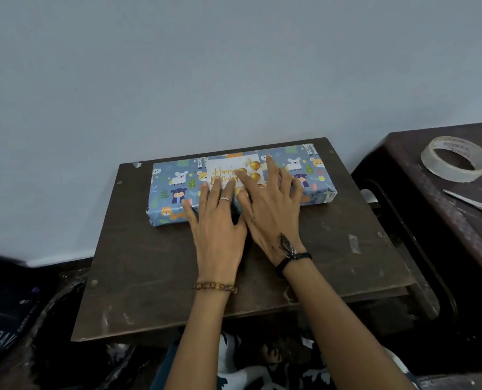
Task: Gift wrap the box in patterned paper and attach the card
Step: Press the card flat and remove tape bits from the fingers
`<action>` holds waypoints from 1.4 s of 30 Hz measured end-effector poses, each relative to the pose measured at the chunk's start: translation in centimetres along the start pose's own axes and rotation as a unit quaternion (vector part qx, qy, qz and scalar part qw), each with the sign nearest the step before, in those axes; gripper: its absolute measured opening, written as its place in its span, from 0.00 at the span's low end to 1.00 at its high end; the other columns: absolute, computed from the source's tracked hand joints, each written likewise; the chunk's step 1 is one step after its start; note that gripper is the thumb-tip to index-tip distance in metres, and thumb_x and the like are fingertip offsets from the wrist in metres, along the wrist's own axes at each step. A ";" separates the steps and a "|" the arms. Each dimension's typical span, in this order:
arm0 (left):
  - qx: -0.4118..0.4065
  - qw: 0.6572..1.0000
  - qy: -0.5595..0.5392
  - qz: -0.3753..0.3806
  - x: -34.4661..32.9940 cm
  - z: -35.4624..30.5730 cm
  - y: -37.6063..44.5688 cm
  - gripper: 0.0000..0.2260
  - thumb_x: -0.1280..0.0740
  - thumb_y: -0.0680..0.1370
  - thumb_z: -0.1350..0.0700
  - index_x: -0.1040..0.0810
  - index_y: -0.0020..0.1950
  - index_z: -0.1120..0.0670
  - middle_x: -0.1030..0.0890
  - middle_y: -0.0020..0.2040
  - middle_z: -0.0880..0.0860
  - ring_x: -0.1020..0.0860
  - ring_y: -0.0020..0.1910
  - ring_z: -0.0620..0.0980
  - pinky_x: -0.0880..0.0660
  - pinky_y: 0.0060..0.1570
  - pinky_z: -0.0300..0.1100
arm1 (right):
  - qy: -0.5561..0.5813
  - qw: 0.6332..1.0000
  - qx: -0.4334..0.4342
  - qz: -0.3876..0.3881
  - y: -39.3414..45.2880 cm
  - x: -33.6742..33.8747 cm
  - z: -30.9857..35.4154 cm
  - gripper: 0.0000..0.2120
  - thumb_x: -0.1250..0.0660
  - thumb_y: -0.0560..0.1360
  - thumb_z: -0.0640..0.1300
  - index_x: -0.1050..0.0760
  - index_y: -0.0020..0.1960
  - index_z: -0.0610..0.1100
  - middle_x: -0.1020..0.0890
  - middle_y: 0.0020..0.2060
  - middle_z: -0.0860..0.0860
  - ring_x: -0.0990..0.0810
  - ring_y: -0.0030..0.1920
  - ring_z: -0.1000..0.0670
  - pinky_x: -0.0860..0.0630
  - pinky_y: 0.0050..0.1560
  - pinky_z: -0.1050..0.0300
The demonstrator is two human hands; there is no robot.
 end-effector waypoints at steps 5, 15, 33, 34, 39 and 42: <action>0.001 0.999 -0.031 -0.005 0.5 0.0 -0.4 0.24 0.38 0.78 0.54 0.39 0.74 0.49 0.46 0.77 0.50 0.55 0.76 0.48 0.67 0.70 0.52 | 0.164 0.985 0.029 0.032 -1.0 2.4 -0.3 0.19 0.48 0.77 0.47 0.24 0.62 0.48 0.28 0.65 0.43 0.32 0.64 0.42 0.36 0.63 0.51; -0.040 0.980 -0.131 0.141 -1.4 -1.7 -6.8 0.14 0.38 0.79 0.60 0.25 0.64 0.53 0.35 0.73 0.49 0.43 0.74 0.46 0.56 0.72 0.42 | 0.141 0.966 -0.001 0.215 -9.8 4.0 -4.8 0.19 0.42 0.77 0.33 0.23 0.61 0.48 0.24 0.59 0.48 0.29 0.60 0.46 0.35 0.61 0.57; -0.093 0.968 -0.135 0.188 -1.3 -1.6 -12.0 0.17 0.40 0.80 0.60 0.30 0.69 0.55 0.34 0.73 0.51 0.42 0.74 0.46 0.56 0.72 0.39 | 0.080 0.976 0.003 0.203 -14.1 5.1 -4.7 0.16 0.33 0.74 0.49 0.23 0.61 0.51 0.27 0.60 0.50 0.31 0.61 0.48 0.33 0.59 0.54; -0.094 0.969 -0.133 0.187 -1.3 -1.6 -12.0 0.17 0.40 0.80 0.60 0.30 0.69 0.55 0.34 0.73 0.51 0.42 0.74 0.46 0.56 0.72 0.40 | 0.095 0.978 -0.006 0.186 -13.8 5.4 -4.8 0.13 0.32 0.74 0.48 0.21 0.57 0.50 0.25 0.58 0.51 0.29 0.59 0.49 0.32 0.57 0.54; -0.091 0.970 -0.138 0.176 -1.4 -1.5 -11.9 0.16 0.39 0.79 0.60 0.29 0.68 0.54 0.34 0.72 0.51 0.41 0.74 0.47 0.55 0.72 0.41 | 0.144 0.975 -0.012 0.170 -13.4 5.5 -5.0 0.02 0.30 0.72 0.46 0.19 0.43 0.49 0.22 0.51 0.54 0.26 0.54 0.51 0.34 0.52 0.56; -0.083 0.973 -0.141 0.161 -1.4 -1.4 -11.8 0.16 0.38 0.79 0.60 0.28 0.67 0.54 0.32 0.72 0.51 0.40 0.73 0.46 0.55 0.72 0.40 | 0.165 0.970 -0.028 0.174 -13.2 5.3 -5.3 0.02 0.31 0.73 0.46 0.20 0.43 0.50 0.22 0.51 0.54 0.27 0.54 0.52 0.38 0.54 0.56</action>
Point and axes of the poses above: each hand's wrist, its own y-axis towards the middle knuckle, its own x-axis out of the back of the hand, z = x × y, the point moved 9 cm from there along y, towards the middle knuckle
